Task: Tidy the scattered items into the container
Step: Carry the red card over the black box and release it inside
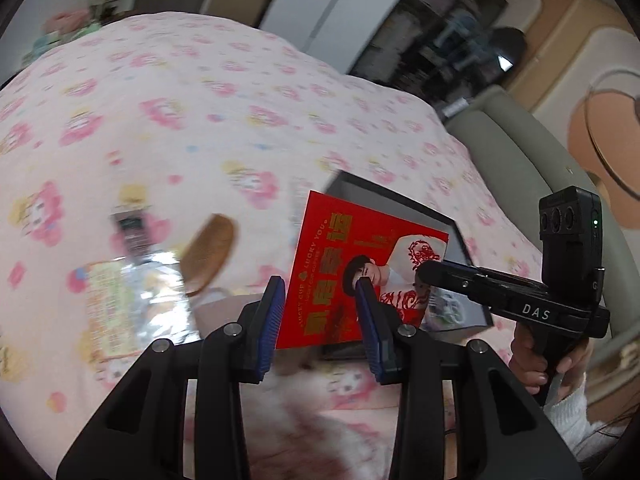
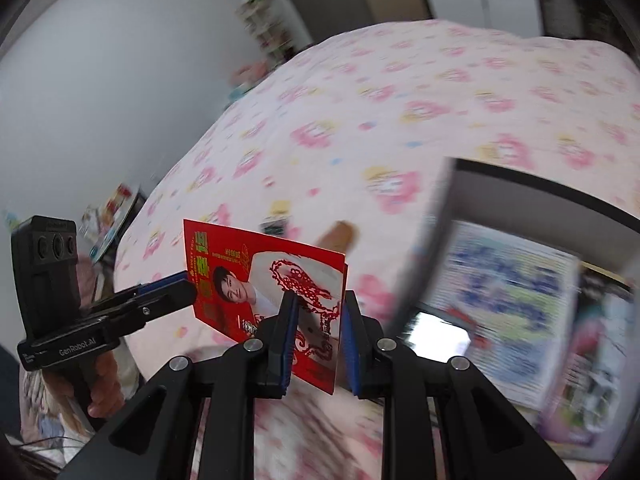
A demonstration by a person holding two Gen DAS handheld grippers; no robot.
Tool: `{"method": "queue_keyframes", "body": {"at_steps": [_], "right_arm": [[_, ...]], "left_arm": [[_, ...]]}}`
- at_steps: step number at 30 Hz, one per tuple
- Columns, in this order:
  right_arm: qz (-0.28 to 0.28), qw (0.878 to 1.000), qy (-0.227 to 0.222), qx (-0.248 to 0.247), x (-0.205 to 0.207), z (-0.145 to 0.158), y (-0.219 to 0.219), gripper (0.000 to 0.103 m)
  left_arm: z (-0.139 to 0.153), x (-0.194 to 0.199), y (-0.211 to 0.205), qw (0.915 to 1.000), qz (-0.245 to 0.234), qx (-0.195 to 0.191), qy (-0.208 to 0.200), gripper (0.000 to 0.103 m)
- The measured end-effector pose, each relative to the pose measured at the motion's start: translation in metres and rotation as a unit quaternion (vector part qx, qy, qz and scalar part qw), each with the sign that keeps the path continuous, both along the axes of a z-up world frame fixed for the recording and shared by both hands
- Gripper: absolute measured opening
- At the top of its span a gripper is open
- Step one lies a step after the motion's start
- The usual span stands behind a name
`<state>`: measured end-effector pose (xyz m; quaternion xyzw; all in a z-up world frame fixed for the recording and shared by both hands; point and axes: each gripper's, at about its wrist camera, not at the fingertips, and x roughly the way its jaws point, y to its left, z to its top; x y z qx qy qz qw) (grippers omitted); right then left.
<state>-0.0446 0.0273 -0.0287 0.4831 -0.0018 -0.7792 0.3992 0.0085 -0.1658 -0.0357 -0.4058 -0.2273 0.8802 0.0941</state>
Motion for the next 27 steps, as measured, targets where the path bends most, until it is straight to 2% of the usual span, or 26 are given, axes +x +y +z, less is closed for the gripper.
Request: {"method": "queue_keyframes", "body": {"at_steps": [4, 9, 11, 14, 18, 21, 25, 27], "right_arm": [[-0.055, 0.998, 0.008, 0.025, -0.024, -0.001, 0.059, 0.02], [-0.09, 0.995, 0.004, 0.05, -0.063, -0.013, 0.103, 0.021], [-0.1, 0.993, -0.001, 0.056, -0.078, -0.023, 0.109, 0.021], [-0.115, 0.991, -0.014, 0.07, -0.099, -0.041, 0.113, 0.021], [-0.111, 0.99, -0.009, 0.091, -0.122, -0.049, 0.104, 0.021], [-0.112, 0.991, -0.016, 0.074, -0.133, -0.052, 0.104, 0.021], [-0.136, 0.99, -0.034, 0.03, -0.139, -0.058, 0.113, 0.021], [-0.128, 0.991, -0.032, 0.036, -0.14, -0.06, 0.109, 0.021]], "left_arm": [[0.002, -0.039, 0.064, 0.9982, -0.06, -0.004, -0.003, 0.036], [-0.011, -0.083, 0.12, 0.9949, -0.096, -0.018, -0.024, 0.036], [-0.021, -0.098, 0.133, 0.9942, -0.097, -0.023, -0.038, 0.036], [-0.035, -0.124, 0.148, 0.9926, -0.093, -0.05, -0.06, 0.036], [-0.052, -0.155, 0.157, 0.9888, -0.083, -0.081, -0.095, 0.036], [-0.067, -0.166, 0.161, 0.9848, -0.075, -0.097, -0.123, 0.036], [-0.089, -0.172, 0.162, 0.9805, -0.061, -0.095, -0.161, 0.036], [-0.097, -0.172, 0.167, 0.9788, -0.05, -0.098, -0.173, 0.036]]}}
